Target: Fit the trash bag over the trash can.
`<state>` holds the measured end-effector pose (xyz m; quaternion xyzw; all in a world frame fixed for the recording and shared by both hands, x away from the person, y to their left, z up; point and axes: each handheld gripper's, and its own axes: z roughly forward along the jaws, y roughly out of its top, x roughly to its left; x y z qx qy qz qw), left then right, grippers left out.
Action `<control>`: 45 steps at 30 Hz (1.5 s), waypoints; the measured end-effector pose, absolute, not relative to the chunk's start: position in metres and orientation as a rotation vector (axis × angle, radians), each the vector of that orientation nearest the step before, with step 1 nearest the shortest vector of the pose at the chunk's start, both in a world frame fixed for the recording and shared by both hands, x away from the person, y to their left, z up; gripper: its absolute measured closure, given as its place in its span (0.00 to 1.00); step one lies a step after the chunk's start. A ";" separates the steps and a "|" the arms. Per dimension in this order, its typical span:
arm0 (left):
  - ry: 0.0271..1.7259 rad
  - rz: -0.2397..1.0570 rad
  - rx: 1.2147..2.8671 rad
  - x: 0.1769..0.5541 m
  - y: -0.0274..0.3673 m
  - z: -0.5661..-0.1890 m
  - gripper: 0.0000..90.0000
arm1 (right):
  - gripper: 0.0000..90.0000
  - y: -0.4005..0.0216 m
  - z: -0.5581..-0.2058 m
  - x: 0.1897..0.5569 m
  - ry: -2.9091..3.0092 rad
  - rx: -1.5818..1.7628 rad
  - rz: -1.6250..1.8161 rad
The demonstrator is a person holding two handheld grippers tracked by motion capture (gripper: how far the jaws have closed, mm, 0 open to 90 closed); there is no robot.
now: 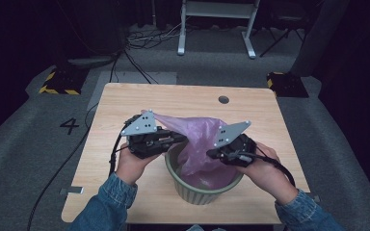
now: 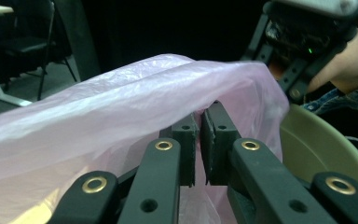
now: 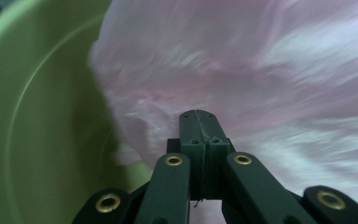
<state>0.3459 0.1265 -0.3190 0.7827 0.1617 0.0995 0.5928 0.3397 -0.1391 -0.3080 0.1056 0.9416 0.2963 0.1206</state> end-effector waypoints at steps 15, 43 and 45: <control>0.348 0.228 1.839 0.342 0.115 -0.318 0.94 | 0.41 -0.162 -0.278 0.351 2.433 0.413 1.163; 0.315 0.229 1.930 0.333 0.110 -0.334 0.91 | 0.59 -0.143 -0.307 0.315 2.786 0.235 0.981; 0.328 0.215 1.922 0.336 0.109 -0.335 0.91 | 0.58 -0.147 -0.303 0.313 2.762 0.238 1.008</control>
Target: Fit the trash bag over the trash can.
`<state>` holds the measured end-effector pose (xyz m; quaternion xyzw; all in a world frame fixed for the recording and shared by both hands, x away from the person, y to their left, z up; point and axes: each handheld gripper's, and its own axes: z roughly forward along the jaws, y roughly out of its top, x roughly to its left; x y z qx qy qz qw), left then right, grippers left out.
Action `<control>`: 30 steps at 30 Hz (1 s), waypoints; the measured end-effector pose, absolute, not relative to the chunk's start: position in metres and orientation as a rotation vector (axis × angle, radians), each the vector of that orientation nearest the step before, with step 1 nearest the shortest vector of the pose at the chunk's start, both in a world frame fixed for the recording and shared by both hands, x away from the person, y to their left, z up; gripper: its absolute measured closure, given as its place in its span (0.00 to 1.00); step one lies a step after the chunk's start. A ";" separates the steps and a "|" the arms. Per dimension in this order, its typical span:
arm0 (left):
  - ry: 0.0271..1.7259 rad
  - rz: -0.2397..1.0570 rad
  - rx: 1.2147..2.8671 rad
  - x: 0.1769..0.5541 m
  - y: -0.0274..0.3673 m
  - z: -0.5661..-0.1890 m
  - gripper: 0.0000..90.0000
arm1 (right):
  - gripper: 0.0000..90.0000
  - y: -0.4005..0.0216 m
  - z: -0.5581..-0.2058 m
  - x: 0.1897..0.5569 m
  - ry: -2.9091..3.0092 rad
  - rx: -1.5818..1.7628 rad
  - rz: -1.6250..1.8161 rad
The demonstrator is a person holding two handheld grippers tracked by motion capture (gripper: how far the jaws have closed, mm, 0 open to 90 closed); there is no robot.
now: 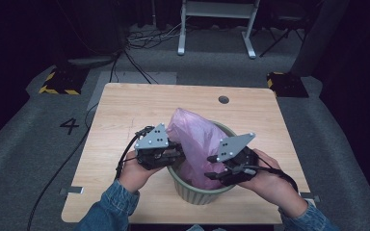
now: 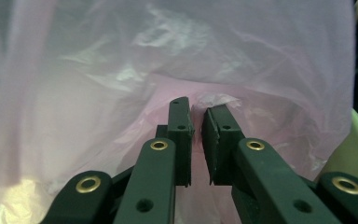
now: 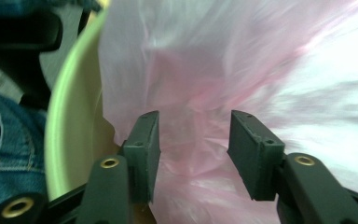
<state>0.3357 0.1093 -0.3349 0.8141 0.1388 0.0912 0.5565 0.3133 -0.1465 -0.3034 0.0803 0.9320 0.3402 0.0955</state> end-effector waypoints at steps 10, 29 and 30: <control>0.311 0.207 1.919 0.337 0.098 -0.332 0.91 | 0.58 -0.139 -0.274 0.299 2.620 0.232 1.178; 0.409 0.305 1.928 0.338 0.125 -0.337 0.91 | 0.99 -0.209 -0.312 0.294 2.593 0.526 1.077; 0.449 0.336 1.935 0.341 0.125 -0.338 0.90 | 0.99 -0.216 -0.314 0.290 2.583 0.543 1.124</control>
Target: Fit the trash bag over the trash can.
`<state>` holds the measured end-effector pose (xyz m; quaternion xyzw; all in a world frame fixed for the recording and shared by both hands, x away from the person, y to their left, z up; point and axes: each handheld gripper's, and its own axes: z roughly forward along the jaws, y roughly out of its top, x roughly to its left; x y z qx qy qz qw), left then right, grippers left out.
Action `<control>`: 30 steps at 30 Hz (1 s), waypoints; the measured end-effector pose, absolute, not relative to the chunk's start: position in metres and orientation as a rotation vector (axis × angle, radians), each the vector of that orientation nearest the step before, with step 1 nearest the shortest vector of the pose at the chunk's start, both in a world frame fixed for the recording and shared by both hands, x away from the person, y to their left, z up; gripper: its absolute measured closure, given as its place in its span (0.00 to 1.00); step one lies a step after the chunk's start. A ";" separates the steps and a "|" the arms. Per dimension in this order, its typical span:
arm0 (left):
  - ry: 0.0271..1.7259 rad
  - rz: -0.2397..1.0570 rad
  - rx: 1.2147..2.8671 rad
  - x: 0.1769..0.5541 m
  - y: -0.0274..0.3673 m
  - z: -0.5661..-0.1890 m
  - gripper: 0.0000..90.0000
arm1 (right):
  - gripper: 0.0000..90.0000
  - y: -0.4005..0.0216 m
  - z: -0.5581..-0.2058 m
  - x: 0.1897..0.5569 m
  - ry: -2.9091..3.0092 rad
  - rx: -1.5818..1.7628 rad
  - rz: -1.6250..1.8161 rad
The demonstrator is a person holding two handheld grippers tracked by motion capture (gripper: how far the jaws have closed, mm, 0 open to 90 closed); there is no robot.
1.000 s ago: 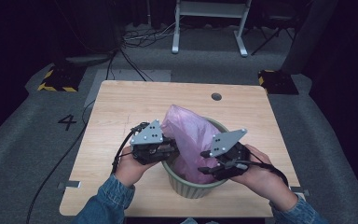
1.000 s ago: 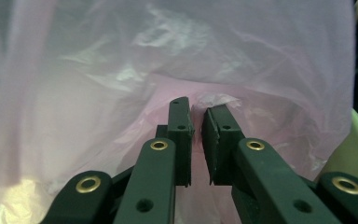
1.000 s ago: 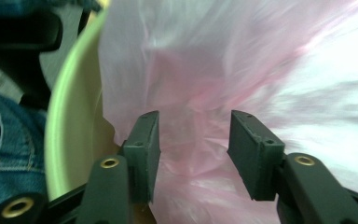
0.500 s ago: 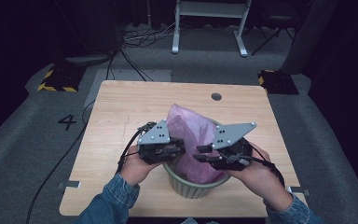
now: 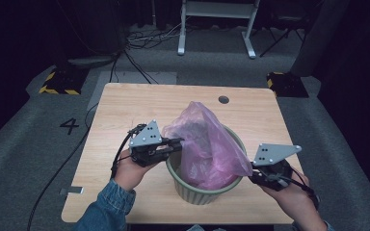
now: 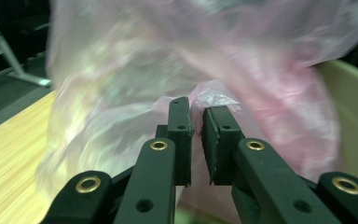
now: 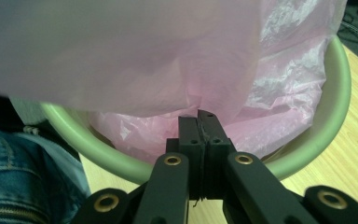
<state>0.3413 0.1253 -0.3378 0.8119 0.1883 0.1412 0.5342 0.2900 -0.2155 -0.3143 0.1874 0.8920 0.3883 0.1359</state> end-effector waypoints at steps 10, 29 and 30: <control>0.486 0.343 1.857 0.345 0.129 -0.320 0.52 | 0.98 -0.208 -0.318 0.286 2.594 0.499 1.128; 0.525 0.245 1.973 0.358 0.136 -0.310 0.43 | 0.97 -0.194 -0.323 0.288 2.623 0.443 1.058; 0.531 0.240 1.988 0.359 0.140 -0.309 0.44 | 0.97 -0.195 -0.323 0.287 2.619 0.451 1.064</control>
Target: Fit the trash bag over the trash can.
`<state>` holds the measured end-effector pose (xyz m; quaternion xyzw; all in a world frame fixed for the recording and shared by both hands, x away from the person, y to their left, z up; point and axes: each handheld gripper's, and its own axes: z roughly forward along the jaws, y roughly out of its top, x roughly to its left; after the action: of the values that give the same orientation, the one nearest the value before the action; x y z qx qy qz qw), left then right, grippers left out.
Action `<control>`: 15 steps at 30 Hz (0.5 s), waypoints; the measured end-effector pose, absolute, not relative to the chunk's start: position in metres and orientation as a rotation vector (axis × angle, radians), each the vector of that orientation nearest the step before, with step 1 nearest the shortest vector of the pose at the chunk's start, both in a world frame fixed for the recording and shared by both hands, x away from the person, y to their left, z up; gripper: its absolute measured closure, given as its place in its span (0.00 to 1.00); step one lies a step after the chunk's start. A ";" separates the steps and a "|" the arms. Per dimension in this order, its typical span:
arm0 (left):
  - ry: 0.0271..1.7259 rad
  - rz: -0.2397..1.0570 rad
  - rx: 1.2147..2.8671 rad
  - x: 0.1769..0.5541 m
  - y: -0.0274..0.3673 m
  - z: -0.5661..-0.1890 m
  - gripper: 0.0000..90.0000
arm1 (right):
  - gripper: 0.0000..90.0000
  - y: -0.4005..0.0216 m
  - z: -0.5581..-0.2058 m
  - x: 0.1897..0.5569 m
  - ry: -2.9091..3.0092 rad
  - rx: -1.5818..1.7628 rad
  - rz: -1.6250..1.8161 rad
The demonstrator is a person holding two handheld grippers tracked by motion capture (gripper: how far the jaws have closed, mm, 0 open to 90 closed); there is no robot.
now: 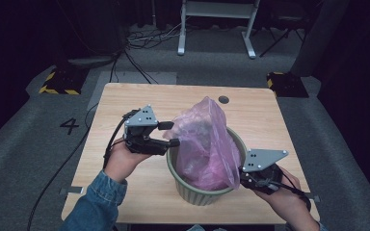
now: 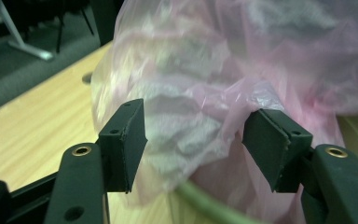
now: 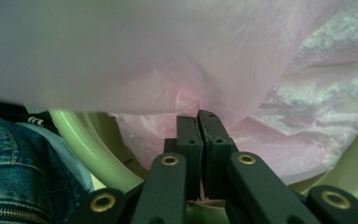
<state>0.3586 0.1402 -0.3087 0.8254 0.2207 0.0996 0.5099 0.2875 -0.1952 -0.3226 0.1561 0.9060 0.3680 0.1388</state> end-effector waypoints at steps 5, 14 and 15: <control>0.577 0.236 1.962 0.361 0.162 -0.301 0.45 | 0.97 -0.195 -0.323 0.289 2.617 0.456 1.069; 0.643 0.233 1.905 0.366 0.170 -0.296 0.46 | 0.97 -0.190 -0.326 0.291 2.629 0.450 1.059; 0.627 0.231 1.904 0.365 0.166 -0.295 0.46 | 0.97 -0.190 -0.327 0.291 2.630 0.451 1.059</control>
<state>0.3649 0.1657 -0.2947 0.7986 0.2629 0.0968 0.5327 0.2907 -0.1899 -0.3267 0.1556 0.9077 0.3654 0.1351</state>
